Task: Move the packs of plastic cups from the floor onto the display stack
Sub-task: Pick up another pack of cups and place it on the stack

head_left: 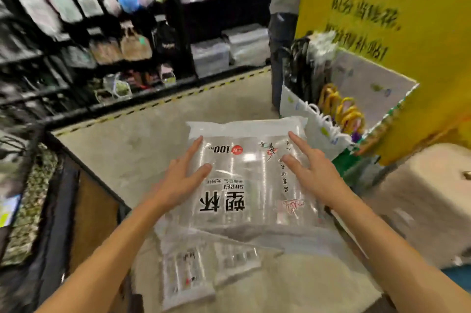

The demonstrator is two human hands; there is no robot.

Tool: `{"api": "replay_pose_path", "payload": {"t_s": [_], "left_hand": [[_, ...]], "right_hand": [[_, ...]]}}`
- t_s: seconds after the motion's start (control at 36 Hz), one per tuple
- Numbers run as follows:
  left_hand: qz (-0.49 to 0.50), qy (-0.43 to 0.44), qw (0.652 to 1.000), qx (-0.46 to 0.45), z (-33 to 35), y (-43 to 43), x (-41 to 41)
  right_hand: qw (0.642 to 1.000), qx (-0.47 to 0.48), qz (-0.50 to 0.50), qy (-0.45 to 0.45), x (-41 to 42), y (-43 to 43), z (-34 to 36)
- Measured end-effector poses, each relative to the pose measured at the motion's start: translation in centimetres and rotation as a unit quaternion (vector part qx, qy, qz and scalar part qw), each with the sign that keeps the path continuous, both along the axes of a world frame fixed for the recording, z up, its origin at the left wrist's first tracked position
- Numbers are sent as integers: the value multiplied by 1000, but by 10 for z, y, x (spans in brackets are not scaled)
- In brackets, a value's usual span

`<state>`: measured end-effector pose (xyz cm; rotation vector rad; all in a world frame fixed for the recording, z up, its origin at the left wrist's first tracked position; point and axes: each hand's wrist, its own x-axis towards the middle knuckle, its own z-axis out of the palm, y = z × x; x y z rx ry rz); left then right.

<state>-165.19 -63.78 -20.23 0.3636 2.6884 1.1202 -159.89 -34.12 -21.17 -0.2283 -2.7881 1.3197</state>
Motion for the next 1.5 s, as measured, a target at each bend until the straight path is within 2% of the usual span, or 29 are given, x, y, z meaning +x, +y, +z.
{"api": "replay_pose_path", "payload": {"t_s": [0.14, 0.33, 0.5, 0.64, 0.83, 0.92, 1.0, 1.19, 1.28, 1.39, 1.5], "left_hand": [[-38, 0, 997, 61, 117, 42, 1], [-91, -29, 989, 114, 194, 104, -2], [-200, -47, 969, 136, 222, 147, -26], [-301, -37, 945, 121, 245, 180, -35], [-441, -26, 891, 108, 265, 240, -5], [-478, -64, 869, 115, 268, 267, 29], [-538, -98, 830, 108, 264, 294, 67], [-661, -103, 736, 100, 248, 338, 201], [-725, -132, 669, 96, 238, 346, 259], [-790, -141, 589, 94, 228, 346, 346], [-820, -156, 544, 83, 222, 328, 430]], "right_hand": [[998, -42, -37, 41, 27, 36, 127], [986, -86, -114, 83, 76, 78, 211], [965, -106, -209, 116, 99, 97, 236], [937, -120, -297, 141, 131, 99, 242], [879, -139, -417, 185, 205, 99, 236], [842, -127, -487, 194, 253, 89, 236], [803, -112, -554, 190, 308, 73, 234], [706, -74, -680, 183, 449, 14, 233], [657, -64, -732, 167, 508, -20, 228], [581, -114, -783, 188, 583, -76, 227], [517, -86, -833, 179, 643, -131, 225]]}}
